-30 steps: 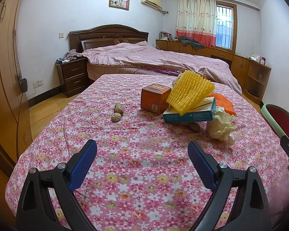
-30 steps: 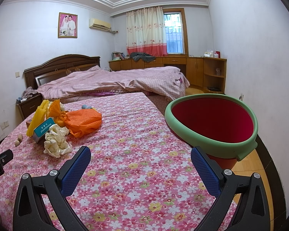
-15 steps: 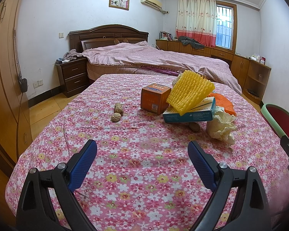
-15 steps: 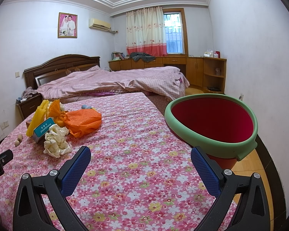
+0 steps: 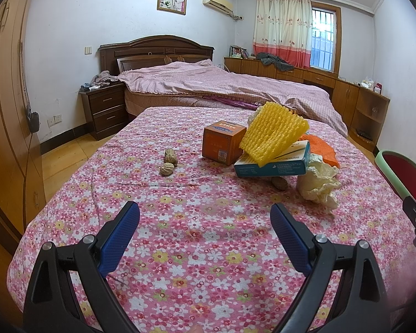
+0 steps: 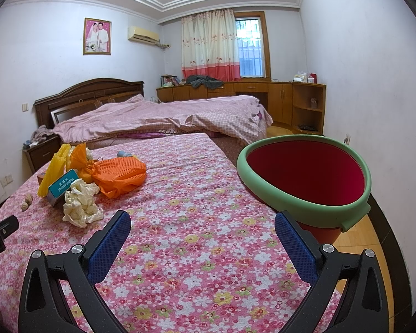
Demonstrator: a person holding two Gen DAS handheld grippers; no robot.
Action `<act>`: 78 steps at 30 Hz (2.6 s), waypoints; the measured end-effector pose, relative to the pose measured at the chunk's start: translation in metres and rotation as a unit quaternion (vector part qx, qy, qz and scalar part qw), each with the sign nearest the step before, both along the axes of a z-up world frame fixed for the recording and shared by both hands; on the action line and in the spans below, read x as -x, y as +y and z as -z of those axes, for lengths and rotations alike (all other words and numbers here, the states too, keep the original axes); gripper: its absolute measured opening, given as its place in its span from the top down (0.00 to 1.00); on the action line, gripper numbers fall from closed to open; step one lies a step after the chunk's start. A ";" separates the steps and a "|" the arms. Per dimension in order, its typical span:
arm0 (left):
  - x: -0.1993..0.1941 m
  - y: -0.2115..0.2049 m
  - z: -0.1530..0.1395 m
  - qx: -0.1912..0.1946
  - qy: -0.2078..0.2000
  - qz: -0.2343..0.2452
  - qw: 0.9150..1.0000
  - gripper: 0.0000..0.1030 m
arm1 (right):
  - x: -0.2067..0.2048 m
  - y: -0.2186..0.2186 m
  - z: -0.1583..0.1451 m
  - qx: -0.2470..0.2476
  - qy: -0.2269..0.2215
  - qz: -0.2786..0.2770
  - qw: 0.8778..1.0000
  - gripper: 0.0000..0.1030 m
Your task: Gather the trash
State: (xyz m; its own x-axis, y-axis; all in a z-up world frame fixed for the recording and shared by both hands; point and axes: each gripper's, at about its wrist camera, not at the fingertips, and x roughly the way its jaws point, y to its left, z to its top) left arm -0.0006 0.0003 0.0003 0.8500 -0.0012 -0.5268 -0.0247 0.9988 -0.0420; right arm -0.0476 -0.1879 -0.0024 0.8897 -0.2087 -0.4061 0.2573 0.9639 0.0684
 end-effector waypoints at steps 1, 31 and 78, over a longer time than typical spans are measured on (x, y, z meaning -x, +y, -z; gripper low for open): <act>0.000 0.000 0.000 0.000 0.001 0.001 1.000 0.08 | 0.000 0.000 0.000 0.000 0.001 0.000 1.000 0.00; -0.070 0.008 -0.057 -0.007 0.036 0.037 0.999 0.08 | -0.038 -0.005 -0.047 -0.068 0.058 -0.068 0.994 0.00; -0.135 0.022 -0.047 0.071 0.062 0.137 0.986 0.50 | -0.160 0.027 -0.013 -0.190 0.181 -0.131 0.956 0.90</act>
